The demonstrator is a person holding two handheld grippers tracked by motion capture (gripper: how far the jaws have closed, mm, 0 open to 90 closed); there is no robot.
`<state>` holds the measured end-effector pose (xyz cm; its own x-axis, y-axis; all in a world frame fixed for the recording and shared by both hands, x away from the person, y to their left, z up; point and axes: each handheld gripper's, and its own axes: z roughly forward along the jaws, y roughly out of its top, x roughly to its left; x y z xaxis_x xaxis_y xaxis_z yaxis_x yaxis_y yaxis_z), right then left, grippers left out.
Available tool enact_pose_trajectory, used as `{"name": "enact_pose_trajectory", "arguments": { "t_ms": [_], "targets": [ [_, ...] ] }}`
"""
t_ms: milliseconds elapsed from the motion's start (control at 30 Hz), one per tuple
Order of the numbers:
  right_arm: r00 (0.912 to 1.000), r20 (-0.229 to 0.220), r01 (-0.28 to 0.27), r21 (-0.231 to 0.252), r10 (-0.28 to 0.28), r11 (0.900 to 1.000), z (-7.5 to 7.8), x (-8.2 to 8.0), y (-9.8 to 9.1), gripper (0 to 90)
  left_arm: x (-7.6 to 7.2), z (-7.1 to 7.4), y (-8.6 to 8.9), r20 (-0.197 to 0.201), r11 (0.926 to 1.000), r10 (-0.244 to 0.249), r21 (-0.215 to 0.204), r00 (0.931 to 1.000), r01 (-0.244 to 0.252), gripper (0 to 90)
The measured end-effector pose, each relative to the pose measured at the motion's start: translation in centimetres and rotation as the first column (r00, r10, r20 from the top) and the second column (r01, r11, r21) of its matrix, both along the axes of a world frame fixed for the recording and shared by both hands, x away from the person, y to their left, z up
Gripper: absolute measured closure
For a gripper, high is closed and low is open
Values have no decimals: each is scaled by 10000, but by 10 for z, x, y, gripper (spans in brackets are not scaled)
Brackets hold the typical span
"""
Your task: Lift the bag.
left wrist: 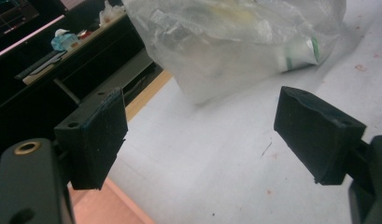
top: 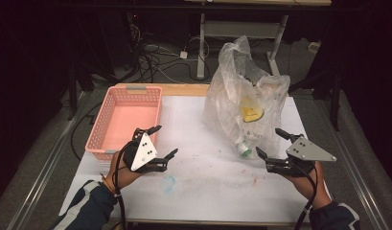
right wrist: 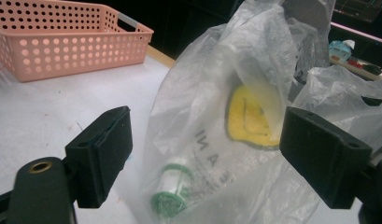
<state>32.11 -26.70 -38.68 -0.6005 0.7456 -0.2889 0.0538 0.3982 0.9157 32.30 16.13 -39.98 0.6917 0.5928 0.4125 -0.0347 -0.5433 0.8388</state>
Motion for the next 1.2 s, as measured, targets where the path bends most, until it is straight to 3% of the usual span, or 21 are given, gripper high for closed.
{"name": "enact_pose_trajectory", "arguments": {
  "t_ms": [333,733,800,933,1200],
  "targets": [
    [9995,-306,83,78,-81,9999,-20,-7,-5,173,-11,-20,21,-140,9986,535,26,9985,-535,172],
    [9965,-832,-27,-284,3,9996,-50,-16,-4,170,-24,-38,46,-622,9954,958,15,9935,-959,172],
    [9969,-783,-26,-369,-3,9993,-53,-19,-4,167,-28,-42,50,-553,9947,1023,177,9932,-1015,171],
    [9958,-913,41,-187,-58,9998,-59,-21,-5,168,-32,-50,60,-940,9920,1261,157,9876,-1252,172],
    [9933,-1153,7,-359,-49,9994,-67,-24,-5,168,-38,-61,68,-1489,9895,1438,381,9783,-1396,171]
  ]
}}
